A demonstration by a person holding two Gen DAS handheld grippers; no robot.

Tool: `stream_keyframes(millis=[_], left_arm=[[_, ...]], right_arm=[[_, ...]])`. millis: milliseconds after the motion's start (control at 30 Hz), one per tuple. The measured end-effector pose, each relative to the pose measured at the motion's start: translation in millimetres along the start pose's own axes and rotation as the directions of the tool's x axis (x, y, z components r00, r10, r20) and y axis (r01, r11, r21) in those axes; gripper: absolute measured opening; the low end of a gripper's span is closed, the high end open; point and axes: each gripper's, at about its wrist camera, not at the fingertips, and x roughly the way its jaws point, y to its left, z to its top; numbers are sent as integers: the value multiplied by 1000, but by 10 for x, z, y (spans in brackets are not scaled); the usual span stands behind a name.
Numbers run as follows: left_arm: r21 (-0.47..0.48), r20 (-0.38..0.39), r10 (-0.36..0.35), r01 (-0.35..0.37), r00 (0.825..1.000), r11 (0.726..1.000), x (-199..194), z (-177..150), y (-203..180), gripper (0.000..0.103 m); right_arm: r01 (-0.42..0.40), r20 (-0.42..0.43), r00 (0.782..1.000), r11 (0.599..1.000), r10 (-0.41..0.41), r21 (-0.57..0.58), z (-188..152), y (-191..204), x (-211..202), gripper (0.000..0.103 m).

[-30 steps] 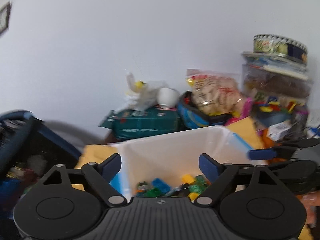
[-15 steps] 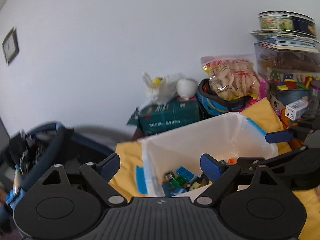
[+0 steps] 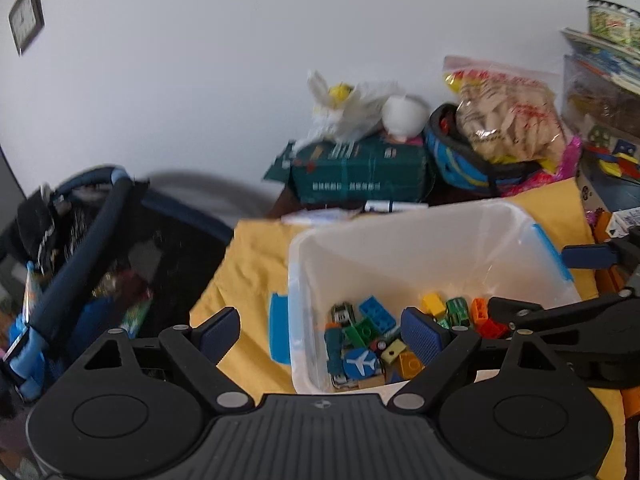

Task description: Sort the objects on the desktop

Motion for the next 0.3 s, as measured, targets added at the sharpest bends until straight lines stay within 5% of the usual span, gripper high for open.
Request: stream_keyframes(millis=[133,300], left_arm=[[5,-52,4,-4,999,1000,144,-16,-20,90],[52,-16,33,-32,999,998,128,-32,-85,90]], right_arm=[[23,-33,999,999,-24,-29,35,16,73,86],[19,-55,998,999,-21,-39,9,51,122,87]])
